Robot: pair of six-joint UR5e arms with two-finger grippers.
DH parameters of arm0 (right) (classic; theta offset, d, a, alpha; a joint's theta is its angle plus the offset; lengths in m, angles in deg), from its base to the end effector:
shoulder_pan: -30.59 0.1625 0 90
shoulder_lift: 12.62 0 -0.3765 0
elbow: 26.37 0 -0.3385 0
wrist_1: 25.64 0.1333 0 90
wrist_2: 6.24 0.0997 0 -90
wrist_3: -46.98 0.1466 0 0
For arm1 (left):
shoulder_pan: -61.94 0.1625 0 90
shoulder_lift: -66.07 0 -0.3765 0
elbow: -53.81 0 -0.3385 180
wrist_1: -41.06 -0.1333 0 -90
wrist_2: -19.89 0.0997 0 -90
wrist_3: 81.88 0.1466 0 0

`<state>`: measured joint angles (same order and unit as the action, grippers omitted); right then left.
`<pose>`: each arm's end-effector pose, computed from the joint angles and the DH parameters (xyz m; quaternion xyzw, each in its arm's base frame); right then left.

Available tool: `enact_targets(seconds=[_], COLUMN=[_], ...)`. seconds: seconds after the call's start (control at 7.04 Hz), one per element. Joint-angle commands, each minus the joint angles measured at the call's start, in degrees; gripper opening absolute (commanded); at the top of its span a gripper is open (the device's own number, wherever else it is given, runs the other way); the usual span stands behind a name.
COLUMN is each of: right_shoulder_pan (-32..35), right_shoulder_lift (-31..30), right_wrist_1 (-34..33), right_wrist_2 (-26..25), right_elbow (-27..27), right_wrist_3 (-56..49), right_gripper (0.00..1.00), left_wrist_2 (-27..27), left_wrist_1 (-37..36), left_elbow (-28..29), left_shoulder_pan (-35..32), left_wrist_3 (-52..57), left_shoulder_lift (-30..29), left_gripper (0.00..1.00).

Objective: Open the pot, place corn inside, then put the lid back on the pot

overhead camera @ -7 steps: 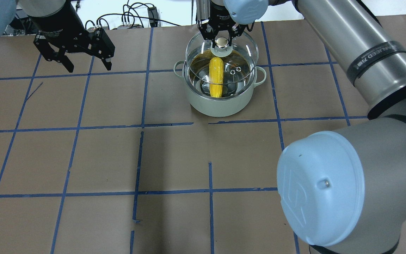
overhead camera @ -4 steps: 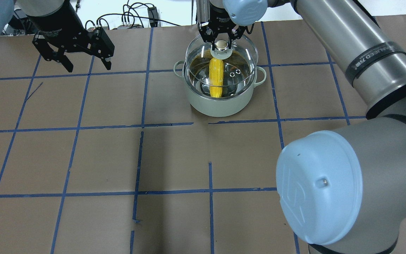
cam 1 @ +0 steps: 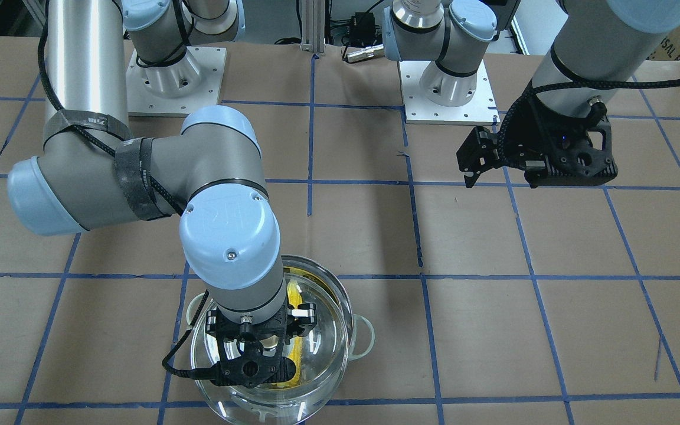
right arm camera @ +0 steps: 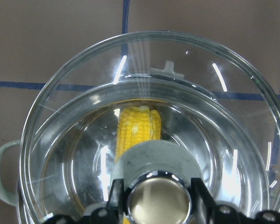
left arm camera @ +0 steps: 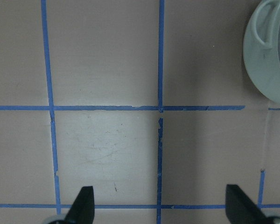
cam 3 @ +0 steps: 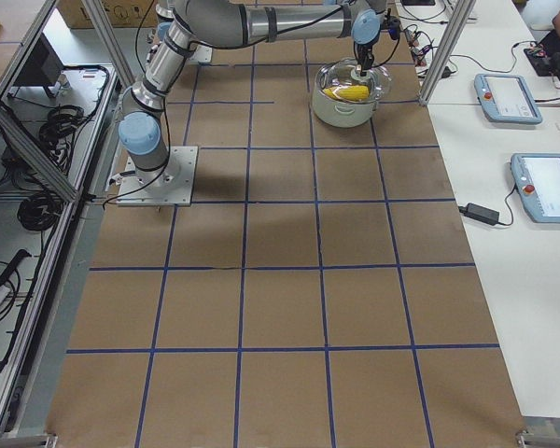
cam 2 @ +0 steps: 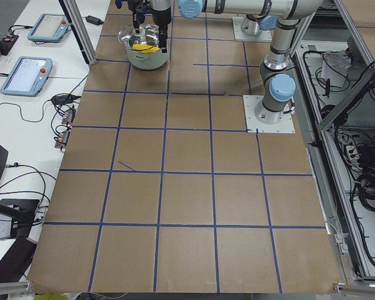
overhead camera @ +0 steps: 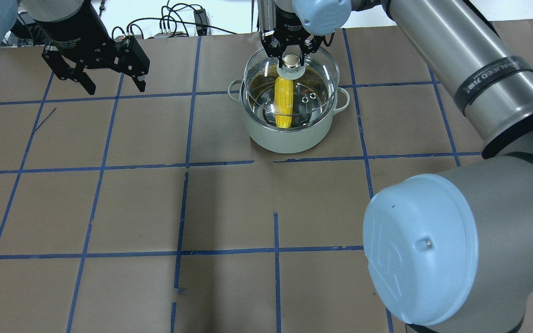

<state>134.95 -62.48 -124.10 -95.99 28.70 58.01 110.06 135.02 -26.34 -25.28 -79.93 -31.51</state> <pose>0.3003 -0.6330 0.2789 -0.0291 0.9992 -0.0272 0.0084 -0.1093 -0.4891 0.3996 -0.0072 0.9999 0.0148 0.0009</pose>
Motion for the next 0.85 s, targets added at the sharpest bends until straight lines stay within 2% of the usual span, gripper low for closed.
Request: enact_targets(seconds=[0.0, 0.71], right_shoulder_pan=[0.76, 0.76], right_shoulder_lift=[-0.24, -0.77], right_wrist_1=[0.11, 1.95], right_wrist_2=[0.02, -0.16], right_elbow=[0.3, 0.21], right_wrist_3=[0.84, 0.84], right_gripper=[0.25, 0.24], left_wrist_2=[0.0, 0.0], left_wrist_1=[0.0, 0.0], left_elbow=[0.0, 0.0], left_shoulder_pan=[0.13, 0.39], left_wrist_3=[0.16, 0.25], left_shoulder_lift=[-0.15, -0.42], left_gripper=[1.0, 1.0])
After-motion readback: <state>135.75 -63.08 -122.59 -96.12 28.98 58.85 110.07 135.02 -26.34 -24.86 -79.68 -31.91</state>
